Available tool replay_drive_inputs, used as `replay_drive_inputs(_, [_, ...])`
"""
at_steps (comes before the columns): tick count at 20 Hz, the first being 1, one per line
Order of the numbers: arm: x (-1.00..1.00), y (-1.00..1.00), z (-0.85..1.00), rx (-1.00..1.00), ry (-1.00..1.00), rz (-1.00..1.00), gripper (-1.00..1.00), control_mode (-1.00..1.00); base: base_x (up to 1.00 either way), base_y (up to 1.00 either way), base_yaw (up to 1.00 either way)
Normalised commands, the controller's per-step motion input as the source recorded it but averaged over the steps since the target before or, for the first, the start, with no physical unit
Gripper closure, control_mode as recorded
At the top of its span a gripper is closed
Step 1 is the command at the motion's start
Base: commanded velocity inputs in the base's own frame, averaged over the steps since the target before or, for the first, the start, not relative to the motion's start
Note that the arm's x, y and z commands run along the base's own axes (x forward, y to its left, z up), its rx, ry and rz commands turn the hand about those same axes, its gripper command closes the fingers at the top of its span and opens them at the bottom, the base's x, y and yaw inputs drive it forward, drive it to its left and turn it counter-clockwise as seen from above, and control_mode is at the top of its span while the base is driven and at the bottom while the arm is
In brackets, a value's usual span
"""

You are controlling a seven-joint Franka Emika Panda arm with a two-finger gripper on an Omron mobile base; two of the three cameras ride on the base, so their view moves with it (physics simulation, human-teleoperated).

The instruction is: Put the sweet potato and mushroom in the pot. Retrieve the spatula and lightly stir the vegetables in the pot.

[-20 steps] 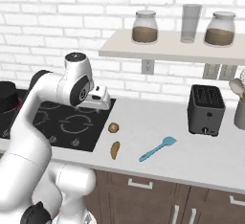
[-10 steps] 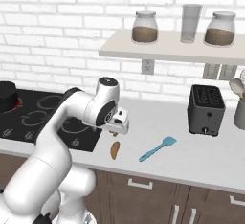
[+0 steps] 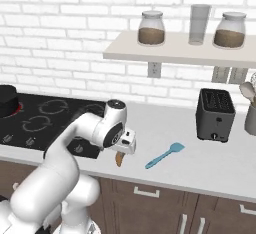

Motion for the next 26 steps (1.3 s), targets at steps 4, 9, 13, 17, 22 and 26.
replay_drive_inputs(4, [0.29,0.00,-0.41,0.00,0.07,0.00,-1.00,-1.00,0.00,0.00,0.00])
replay_drive_inputs(9, [0.35,0.00,-0.37,0.00,0.06,0.00,-1.00,-1.00,0.00,0.00,0.00])
replay_drive_inputs(13, [0.26,0.00,-0.32,0.00,0.02,0.00,-1.00,-1.00,0.00,0.00,0.00])
replay_drive_inputs(17, [0.19,-0.06,-0.23,0.03,0.00,0.00,-1.00,-1.00,0.00,0.00,0.00])
replay_drive_inputs(22, [0.16,-0.08,-0.20,0.03,0.00,0.00,-1.00,-1.00,0.00,0.00,0.00])
replay_drive_inputs(26, [0.16,-0.02,-0.25,0.01,0.00,0.00,-1.00,-1.00,0.00,0.00,0.00])
